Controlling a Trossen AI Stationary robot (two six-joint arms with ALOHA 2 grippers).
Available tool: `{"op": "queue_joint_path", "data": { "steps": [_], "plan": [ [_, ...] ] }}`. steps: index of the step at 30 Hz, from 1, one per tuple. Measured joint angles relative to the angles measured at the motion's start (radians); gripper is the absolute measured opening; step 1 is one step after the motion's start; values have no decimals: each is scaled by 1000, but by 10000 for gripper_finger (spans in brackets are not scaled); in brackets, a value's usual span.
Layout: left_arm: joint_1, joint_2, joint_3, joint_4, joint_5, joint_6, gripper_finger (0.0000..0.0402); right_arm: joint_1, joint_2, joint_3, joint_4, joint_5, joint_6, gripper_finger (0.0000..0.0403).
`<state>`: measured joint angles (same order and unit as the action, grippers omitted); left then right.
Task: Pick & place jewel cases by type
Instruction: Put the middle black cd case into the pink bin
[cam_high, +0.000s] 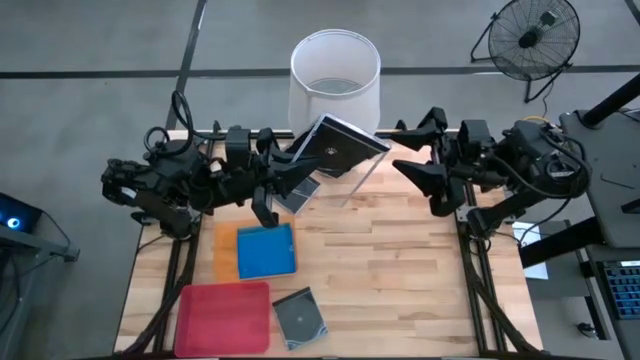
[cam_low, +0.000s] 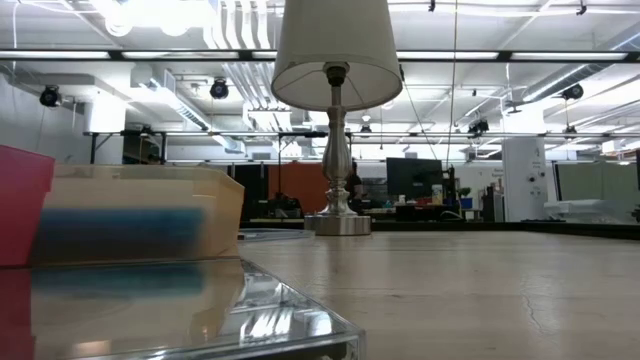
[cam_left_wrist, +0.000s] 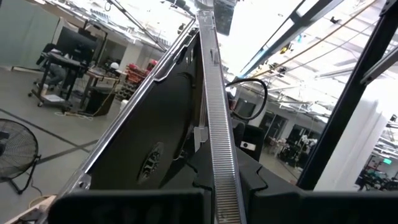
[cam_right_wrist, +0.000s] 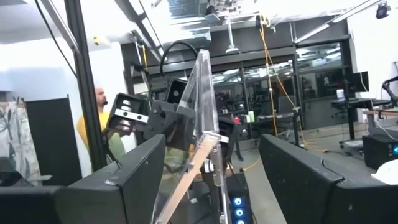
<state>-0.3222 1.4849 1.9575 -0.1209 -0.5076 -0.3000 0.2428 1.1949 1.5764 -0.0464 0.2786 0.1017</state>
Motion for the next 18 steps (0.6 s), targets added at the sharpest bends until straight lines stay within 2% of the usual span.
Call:
{"op": "queue_joint_path", "data": {
  "steps": [18],
  "plan": [
    [6,8,-1,-2,18,-16,0,-43,31,7,11,-23,30,252]
  ]
}}
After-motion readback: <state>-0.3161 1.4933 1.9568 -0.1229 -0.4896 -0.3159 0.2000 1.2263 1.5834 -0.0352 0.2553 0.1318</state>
